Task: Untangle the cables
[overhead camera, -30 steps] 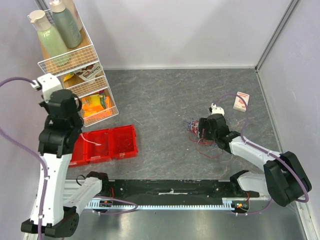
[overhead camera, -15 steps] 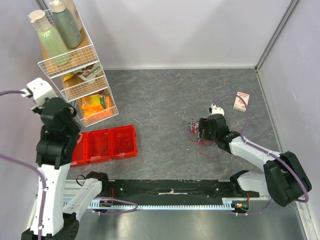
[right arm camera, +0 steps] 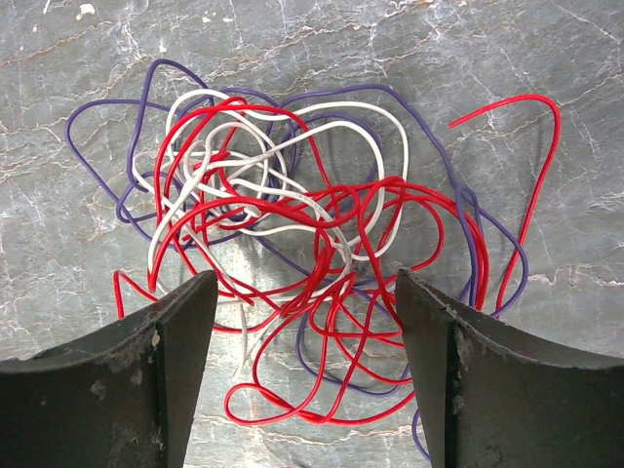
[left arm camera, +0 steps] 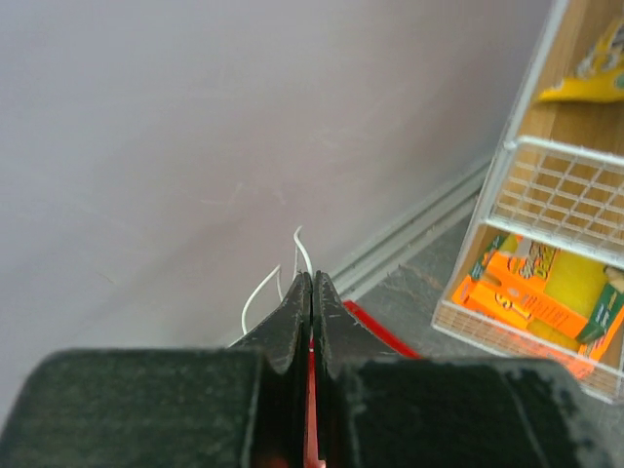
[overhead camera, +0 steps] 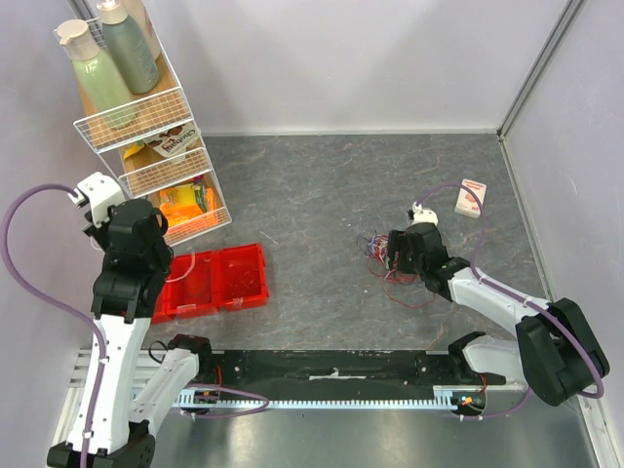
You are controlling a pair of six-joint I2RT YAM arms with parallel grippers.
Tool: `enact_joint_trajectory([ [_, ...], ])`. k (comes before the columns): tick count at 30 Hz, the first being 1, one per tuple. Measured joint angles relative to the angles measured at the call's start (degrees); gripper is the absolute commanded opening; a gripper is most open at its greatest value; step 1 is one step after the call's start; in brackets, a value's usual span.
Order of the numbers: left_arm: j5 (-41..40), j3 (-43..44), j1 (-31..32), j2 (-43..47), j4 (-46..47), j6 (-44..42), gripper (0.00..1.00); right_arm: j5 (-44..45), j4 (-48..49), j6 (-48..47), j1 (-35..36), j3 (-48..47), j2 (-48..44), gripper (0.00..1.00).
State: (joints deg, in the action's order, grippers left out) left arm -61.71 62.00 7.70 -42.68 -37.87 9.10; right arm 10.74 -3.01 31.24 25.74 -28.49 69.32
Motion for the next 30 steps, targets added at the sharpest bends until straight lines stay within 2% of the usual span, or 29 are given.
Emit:
enact_joint_trajectory([
  [3,-1.2,-0.1,0.0,1.8,4.7,-4.8,0.02,-0.2,0.0,0.0,0.0,0.0,0.0,0.81],
  [10,-1.7,8.0,0.0,0.8,10.9,-10.5,0.02,-0.4,0.4,0.0,0.0,0.0,0.0,0.81],
  [22,-2.7,0.5,0.0,3.3,10.0,-12.0,0.02,-0.5,0.6,0.0,0.0,0.8,-1.1,0.81],
  [26,-2.6,-1.1,0.0,3.8,4.8,-6.9,0.02,-0.5,0.7,0.0,0.0,0.9,-1.1,0.81],
  [30,1.0,-3.8,0.0,3.3,-7.1,5.9,0.02,-0.5,0.7,0.0,0.0,0.9,-1.2,0.81],
])
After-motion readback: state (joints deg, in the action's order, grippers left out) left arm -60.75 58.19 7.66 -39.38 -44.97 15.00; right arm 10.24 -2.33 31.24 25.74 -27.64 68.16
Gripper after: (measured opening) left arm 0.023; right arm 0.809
